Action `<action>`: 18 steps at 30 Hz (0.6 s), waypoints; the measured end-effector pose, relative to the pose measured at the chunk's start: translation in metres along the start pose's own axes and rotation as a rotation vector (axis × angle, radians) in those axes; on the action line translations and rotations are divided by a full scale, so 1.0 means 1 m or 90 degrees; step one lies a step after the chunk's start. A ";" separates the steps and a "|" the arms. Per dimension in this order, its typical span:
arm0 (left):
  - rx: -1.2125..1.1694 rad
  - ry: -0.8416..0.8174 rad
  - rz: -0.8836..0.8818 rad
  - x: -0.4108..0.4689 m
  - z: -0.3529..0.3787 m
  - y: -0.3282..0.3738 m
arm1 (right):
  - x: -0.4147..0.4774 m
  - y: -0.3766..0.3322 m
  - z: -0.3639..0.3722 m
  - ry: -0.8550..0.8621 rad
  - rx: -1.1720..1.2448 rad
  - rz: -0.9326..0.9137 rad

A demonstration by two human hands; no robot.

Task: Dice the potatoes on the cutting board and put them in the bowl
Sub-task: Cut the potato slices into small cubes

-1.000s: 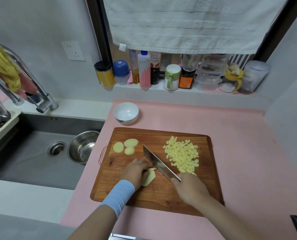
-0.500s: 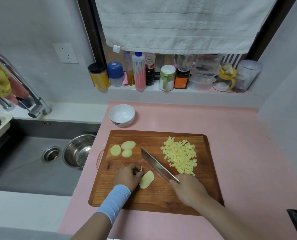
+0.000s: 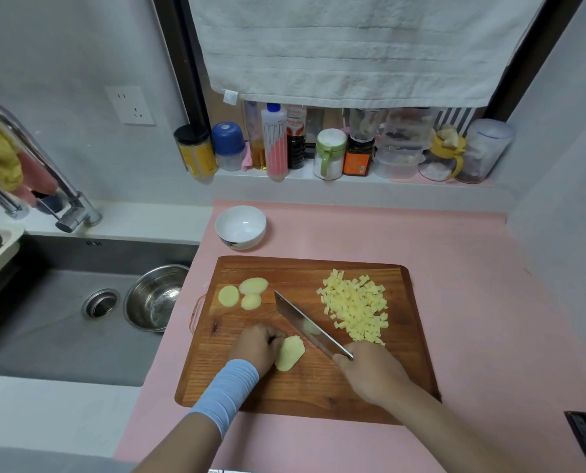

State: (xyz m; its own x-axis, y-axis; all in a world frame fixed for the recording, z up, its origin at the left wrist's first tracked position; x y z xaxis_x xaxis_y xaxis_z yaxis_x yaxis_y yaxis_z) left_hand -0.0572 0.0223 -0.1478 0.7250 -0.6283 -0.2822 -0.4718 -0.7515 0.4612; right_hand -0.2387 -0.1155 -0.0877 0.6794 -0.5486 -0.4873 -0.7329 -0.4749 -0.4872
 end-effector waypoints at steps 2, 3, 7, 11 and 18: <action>0.016 0.014 0.028 -0.002 0.000 0.001 | -0.001 -0.001 0.000 -0.003 0.003 -0.001; 0.022 0.020 0.044 -0.004 0.001 0.001 | -0.001 -0.001 0.001 -0.004 0.001 -0.002; 0.073 0.074 0.132 -0.015 0.015 0.005 | -0.004 -0.006 0.004 -0.010 -0.018 -0.023; 0.077 0.164 0.200 -0.024 0.019 0.008 | -0.005 -0.008 0.009 -0.007 -0.004 -0.024; 0.124 0.266 0.453 -0.033 0.019 0.034 | -0.015 -0.014 0.010 0.061 -0.045 -0.044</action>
State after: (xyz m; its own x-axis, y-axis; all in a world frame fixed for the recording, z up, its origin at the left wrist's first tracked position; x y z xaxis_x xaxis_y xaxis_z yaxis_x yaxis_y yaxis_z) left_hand -0.1066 0.0139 -0.1392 0.3305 -0.8675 0.3718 -0.9359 -0.2502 0.2480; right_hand -0.2378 -0.0937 -0.0809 0.7242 -0.5747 -0.3811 -0.6875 -0.5594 -0.4630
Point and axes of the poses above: each hand's wrist, its own x-axis towards the middle knuckle, its own z-axis out of the palm, y = z × x, the point moved 7 cm from there along x, towards the middle knuckle, and after that the axes turned 7 degrees about x, right-handed, at the moved point
